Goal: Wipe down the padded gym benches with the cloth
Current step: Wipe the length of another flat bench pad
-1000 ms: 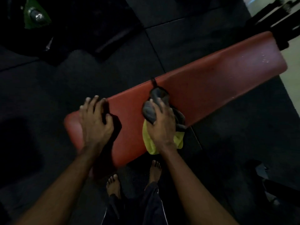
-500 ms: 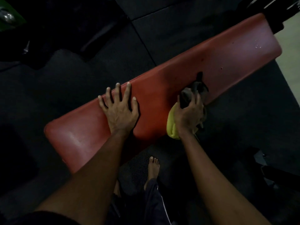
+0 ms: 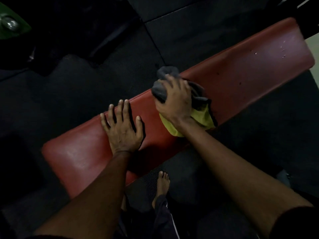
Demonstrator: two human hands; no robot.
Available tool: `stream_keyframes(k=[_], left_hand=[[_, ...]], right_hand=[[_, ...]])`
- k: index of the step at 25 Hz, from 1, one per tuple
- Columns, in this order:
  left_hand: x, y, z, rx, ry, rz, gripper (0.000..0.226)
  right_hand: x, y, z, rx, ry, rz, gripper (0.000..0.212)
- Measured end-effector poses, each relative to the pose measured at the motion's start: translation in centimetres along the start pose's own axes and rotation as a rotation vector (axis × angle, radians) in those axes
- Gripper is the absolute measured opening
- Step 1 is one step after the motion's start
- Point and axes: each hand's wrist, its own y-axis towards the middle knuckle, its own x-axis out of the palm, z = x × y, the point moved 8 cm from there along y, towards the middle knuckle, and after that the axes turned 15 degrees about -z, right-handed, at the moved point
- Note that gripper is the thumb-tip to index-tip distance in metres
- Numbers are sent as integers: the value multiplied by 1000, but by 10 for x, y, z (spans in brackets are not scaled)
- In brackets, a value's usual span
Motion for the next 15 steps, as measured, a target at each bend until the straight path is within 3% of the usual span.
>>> stream_keyframes(k=[2, 4, 6, 10, 15], left_hand=[[0, -1, -1, -3, 8, 4, 66], [-1, -1, 0, -6, 12, 19, 65], [-3, -1, 1, -5, 13, 39, 65], [-3, -1, 0, -31, 7, 74, 66], [-5, -2, 0, -24, -13, 87, 64]], right_hand=[[6, -7, -21, -282, -107, -91, 62], [1, 1, -16, -423, -126, -131, 60], [-10, 21, -7, -402, -66, -86, 54], [-3, 37, -11, -52, -74, -22, 59], [7, 25, -49, -421, -70, -117, 55]])
